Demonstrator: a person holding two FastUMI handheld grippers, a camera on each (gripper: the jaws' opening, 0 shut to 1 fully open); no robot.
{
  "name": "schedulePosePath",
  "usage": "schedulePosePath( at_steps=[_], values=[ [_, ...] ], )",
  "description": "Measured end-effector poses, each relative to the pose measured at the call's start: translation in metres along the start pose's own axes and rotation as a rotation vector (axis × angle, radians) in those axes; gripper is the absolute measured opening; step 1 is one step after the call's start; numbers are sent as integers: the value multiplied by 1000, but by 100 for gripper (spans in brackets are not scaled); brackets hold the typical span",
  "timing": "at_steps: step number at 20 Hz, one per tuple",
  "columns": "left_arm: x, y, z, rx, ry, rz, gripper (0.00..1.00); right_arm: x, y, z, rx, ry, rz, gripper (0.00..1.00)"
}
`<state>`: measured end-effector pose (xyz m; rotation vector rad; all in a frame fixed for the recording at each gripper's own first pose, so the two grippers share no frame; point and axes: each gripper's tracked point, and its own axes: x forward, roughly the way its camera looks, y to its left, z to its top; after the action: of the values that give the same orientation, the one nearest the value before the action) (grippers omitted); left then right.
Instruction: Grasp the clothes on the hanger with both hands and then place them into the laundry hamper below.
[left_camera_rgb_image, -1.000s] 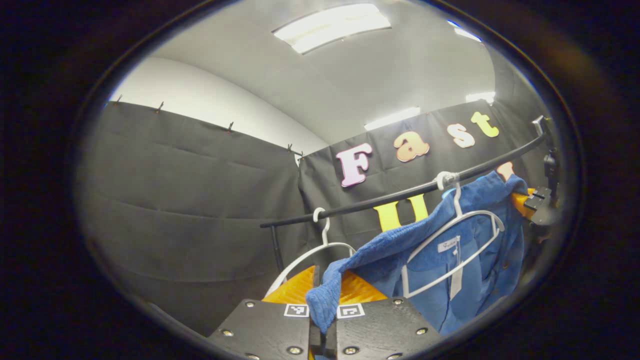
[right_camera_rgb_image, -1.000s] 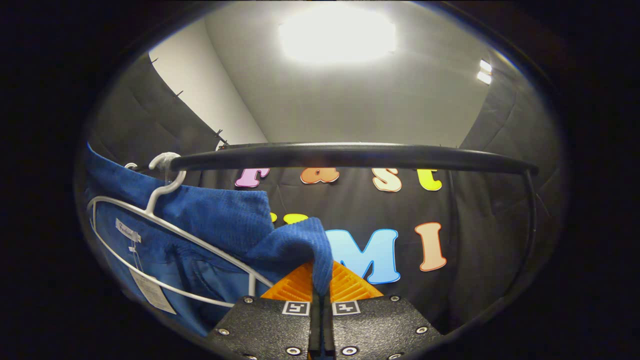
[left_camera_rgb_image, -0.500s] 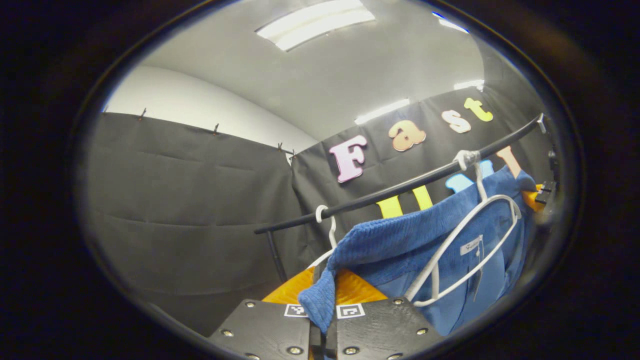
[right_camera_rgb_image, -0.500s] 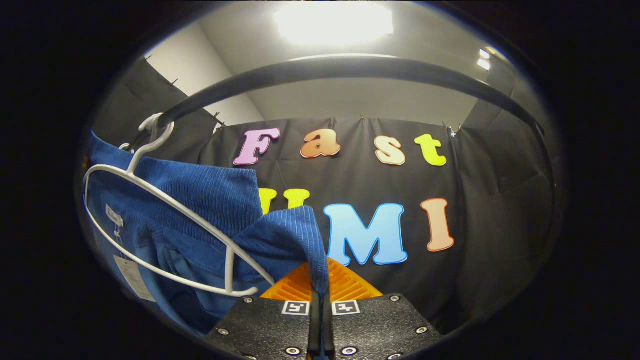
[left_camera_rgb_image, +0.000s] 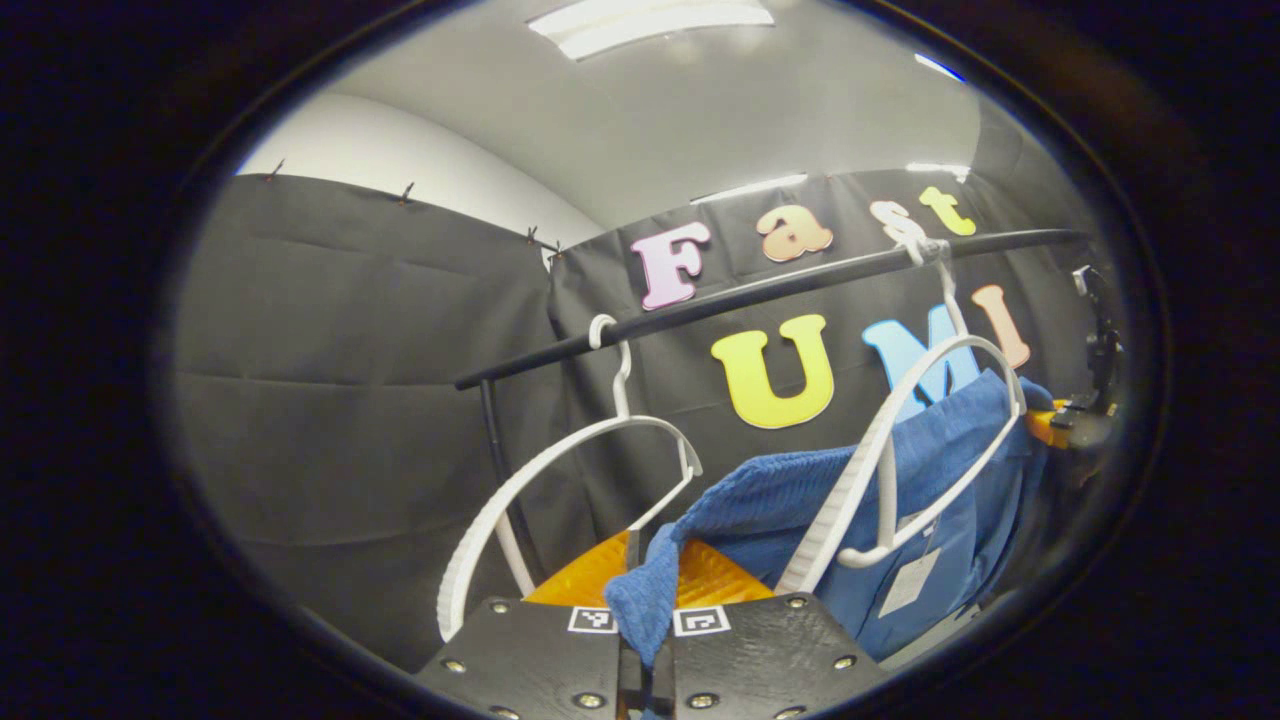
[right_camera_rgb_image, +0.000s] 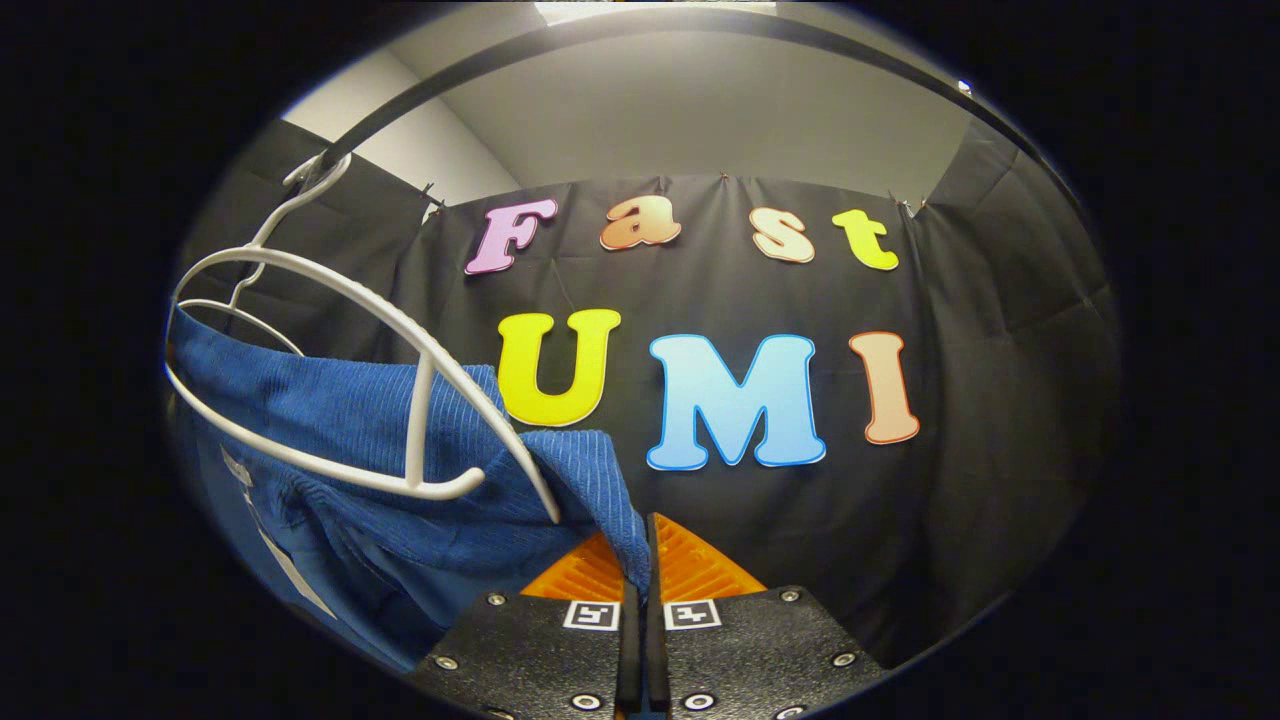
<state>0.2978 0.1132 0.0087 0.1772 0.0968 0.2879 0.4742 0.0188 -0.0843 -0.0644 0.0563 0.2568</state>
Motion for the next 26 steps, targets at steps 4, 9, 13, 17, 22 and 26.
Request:
schedulePosePath(
  at_steps=[4, 9, 13, 17, 22, 26],
  values=[
    [-4, -4, -13, -16, 24, -13, 9, 0, 1, -13, -3, 34, 9, 2],
    [-5, -19, -22, -1, 33, -32, 0, -5, -3, -36, -2, 84, -7, 2],
    [-18, -20, -36, -2, 57, -37, 5, -22, -1, -58, -9, 125, -4, 2],
    [-45, -20, -54, -12, 84, -48, 4, -46, -1, -74, -21, 152, 1, 2],
    [-69, -21, -69, -16, 101, -84, 5, -89, 0, -69, -15, 155, -20, 2],
    [-81, -22, -67, -37, 92, -113, 4, -125, 2, -51, -6, 139, -36, 2]
  ],
)
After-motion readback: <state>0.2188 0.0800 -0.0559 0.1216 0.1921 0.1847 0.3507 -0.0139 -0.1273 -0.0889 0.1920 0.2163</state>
